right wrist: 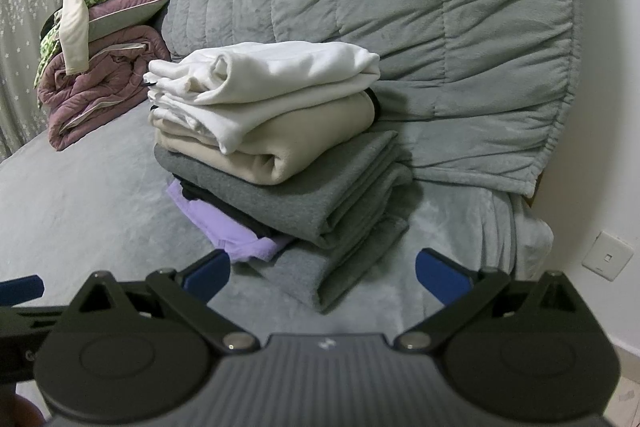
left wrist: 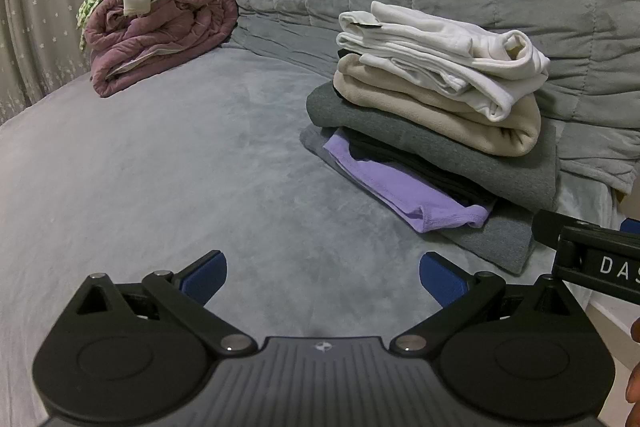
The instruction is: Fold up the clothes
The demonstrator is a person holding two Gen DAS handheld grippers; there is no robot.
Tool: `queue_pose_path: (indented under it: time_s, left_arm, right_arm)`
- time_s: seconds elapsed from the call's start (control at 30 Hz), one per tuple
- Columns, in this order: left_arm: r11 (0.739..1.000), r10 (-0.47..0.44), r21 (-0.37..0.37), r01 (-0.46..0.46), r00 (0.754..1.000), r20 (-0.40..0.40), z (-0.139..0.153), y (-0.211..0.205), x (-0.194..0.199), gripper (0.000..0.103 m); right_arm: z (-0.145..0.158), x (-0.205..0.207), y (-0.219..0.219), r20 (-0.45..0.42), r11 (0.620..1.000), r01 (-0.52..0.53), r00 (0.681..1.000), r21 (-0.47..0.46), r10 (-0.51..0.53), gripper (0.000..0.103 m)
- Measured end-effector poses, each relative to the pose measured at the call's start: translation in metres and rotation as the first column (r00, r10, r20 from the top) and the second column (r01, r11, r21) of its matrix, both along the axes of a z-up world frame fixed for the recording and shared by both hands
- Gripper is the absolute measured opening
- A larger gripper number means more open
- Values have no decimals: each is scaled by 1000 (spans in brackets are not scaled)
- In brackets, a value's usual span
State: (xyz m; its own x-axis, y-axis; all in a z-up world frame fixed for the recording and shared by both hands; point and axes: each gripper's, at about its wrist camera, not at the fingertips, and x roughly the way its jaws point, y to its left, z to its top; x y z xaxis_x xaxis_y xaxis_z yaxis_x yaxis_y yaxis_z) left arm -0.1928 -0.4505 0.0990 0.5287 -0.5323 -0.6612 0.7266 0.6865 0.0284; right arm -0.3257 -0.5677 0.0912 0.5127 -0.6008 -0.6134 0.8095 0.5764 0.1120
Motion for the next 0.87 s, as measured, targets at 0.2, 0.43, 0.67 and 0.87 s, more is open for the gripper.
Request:
queue_pose_path:
  time_s: [0.2, 0.43, 0.67, 0.87]
  left_arm:
    - [1000, -4, 0, 4, 1000, 1, 0, 1, -1, 103]
    - [1000, -8, 0, 8, 1000, 3, 1, 1, -2, 103]
    - [1000, -7, 3, 7, 1000, 3, 1, 1, -1, 103]
    - [1000, -8, 5, 8, 1000, 1, 1, 1, -1, 103]
  right_arm:
    - [0, 1, 1, 0, 1000, -2, 1000, 0, 2, 103]
    - [0, 1, 1, 2, 1000, -2, 1000, 2, 2, 103]
    - [0, 2, 2, 1, 1000, -4, 1000, 1, 4, 103]
    - [0, 2, 3, 1, 1000, -6, 1000, 1, 6, 103]
